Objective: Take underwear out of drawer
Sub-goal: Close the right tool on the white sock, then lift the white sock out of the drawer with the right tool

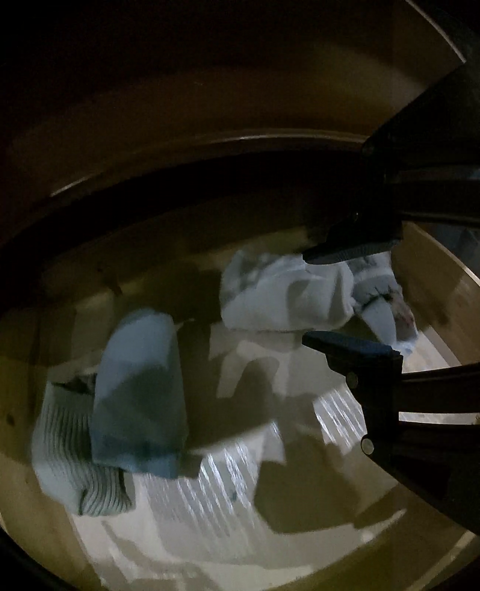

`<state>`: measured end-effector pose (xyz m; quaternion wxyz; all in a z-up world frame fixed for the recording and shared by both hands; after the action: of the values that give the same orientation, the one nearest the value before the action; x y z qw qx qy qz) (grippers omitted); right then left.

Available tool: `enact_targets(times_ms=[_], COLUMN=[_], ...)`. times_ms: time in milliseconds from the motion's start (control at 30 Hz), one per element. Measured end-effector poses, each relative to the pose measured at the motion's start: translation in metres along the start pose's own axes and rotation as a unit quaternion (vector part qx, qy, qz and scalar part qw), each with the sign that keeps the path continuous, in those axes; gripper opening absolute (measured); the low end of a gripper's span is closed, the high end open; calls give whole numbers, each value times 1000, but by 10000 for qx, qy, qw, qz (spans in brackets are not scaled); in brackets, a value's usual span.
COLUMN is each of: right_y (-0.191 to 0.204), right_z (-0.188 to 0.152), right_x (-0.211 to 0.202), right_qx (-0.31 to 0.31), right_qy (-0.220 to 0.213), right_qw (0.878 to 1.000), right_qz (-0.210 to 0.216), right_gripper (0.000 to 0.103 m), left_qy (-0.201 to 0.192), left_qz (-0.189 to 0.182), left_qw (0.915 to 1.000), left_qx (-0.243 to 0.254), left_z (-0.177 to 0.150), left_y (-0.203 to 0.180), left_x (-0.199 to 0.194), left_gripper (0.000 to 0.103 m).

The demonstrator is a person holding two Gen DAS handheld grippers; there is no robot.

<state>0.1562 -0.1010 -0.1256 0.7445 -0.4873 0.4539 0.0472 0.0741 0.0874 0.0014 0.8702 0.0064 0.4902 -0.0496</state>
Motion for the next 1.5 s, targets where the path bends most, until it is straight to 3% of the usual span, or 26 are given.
enact_targets(times_ms=[100,333,700,800,933,1067,1133,1267,1333,1500], right_y=[1,0,4,-1,-13,-27,-34,-47,-51,-41], right_z=[3,9,11,14,15,11,8,1,-2,-1], right_x=[6,25,54,55,51,41,36,31,32,34], right_qx=[-75,-10,-217,-69,265,695,936,1419,1540,1348], right_qy=[13,143,269,281,383,559,668,969,998,967], right_qw=[10000,9999,9987,9991,9988,9910,9804,9455,9408,9488], right_qz=[-35,31,-379,-296,116,1003,1600,2766,2850,2687], right_gripper=[42,40,46,40,35,35,35,35,36,46], left_qy=[78,29,72,78,100,99,105,117,121,119], left_qz=[-30,14,11,10,0,-29,-52,-49,-69,-36], left_qw=[10000,9999,9996,9997,9997,9998,9998,9997,9997,9996], left_qx=[-6,106,275,250,225,169,149,193,203,248], left_z=[0,-1,-1,-1,-1,0,0,0,0,0], left_y=[-1,-6,-13,-13,-13,-10,-9,-10,-11,-13], left_x=[3,2,3,4,3,2,3,3,3,4], left_gripper=[57,57,57,57,57,57,57,57,57,57])
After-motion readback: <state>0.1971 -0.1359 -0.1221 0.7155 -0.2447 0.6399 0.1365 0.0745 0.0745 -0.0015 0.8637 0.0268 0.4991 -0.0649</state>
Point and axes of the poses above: each gripper's, at about its wrist camera, not at the fingertips, and x roughly the way its jaws point, y to its left, z to its top, the point moved 2 cm from there along x, roughly the way its jaws point, and after that the axes turned 7 degrees about x, right-handed, at the moved point
